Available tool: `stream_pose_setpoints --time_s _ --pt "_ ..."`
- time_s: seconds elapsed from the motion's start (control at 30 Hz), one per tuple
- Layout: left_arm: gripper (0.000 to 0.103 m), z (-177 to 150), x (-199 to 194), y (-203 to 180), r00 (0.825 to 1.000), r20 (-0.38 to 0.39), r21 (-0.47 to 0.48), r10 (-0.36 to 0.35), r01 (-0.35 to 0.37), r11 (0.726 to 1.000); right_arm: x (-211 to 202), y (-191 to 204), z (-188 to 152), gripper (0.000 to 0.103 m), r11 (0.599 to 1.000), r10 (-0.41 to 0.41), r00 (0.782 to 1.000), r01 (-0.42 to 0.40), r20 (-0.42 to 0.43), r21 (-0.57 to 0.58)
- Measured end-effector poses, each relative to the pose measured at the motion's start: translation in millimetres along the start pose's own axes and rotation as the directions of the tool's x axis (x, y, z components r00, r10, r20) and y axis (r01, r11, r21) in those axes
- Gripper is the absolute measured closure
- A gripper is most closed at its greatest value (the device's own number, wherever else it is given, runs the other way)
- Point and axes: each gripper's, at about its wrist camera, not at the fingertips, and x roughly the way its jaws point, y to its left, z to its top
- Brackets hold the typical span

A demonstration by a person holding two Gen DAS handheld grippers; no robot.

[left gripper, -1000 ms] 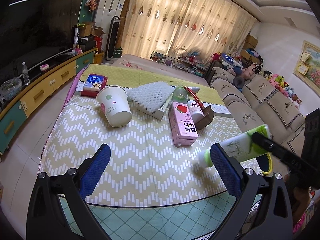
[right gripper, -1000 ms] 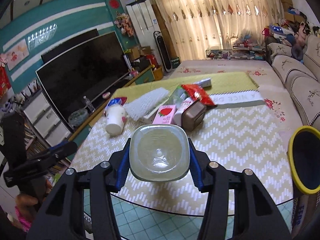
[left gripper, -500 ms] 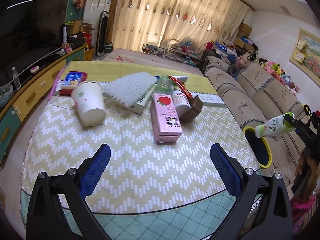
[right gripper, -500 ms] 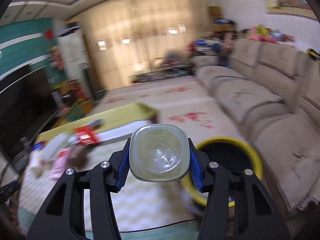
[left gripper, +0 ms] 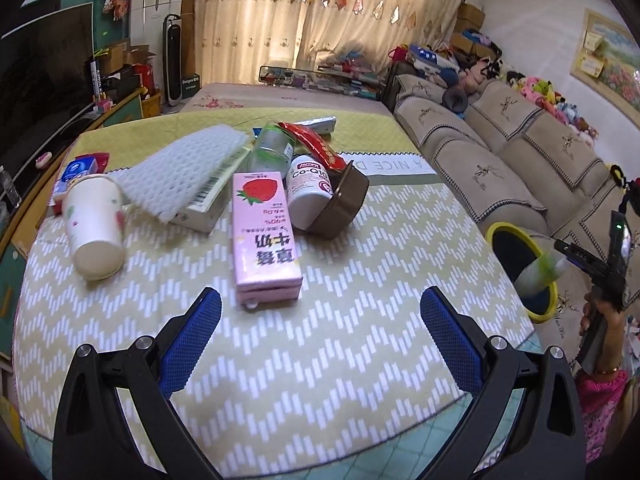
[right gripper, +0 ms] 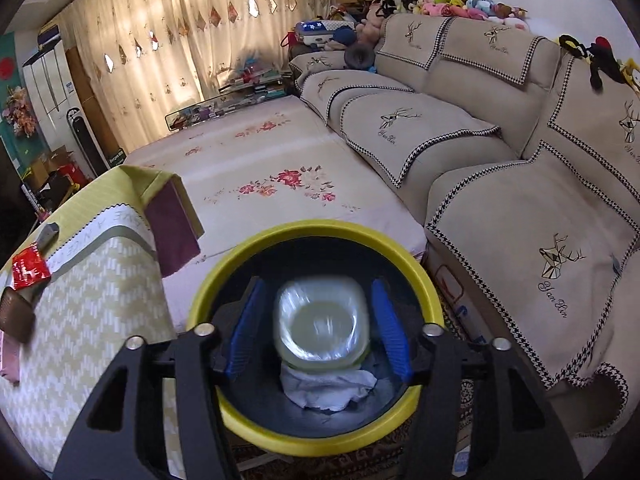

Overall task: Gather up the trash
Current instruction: 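Carry the bottle with the right gripper into the bin and open the gripper, then grasp the pink strawberry milk carton with the left gripper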

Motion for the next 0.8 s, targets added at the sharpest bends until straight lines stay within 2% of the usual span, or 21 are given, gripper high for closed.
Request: stream_pose_setpoints --time_s 0.27,0.5,0.63,0.67,0.8 --pt "0.005 13.0 41.8 5.8 0.995 -0.037 -0.005 0.089 -0.089 0.996 1.6 -19.3 -5.9 0.043 0.999 0.029 1.0 -0.029 0.009 0.04" --pt "0.005 9.6 74.7 20.7 0.988 -0.099 -0.03 0.117 -0.121 0.992 7.0 -20.5 -11.9 0.043 0.997 0.065 0.998 -0.065 -0.006 0.049" --pt "0.006 12.8 85.7 25.2 0.985 -0.088 -0.024 0.151 -0.154 0.988 9.0 -17.9 -12.4 0.043 0.995 0.09 0.996 -0.09 -0.001 0.052" --pt "0.007 13.6 87.7 26.3 0.983 -0.087 -0.023 0.159 -0.161 0.987 10.0 -16.7 -12.7 0.043 0.994 0.095 0.995 -0.095 -0.001 0.052" --pt "0.027 16.6 97.1 34.7 0.982 -0.089 -0.039 0.168 -0.172 0.984 13.4 -12.0 -14.2 0.043 0.992 0.111 0.994 -0.111 -0.005 0.055"
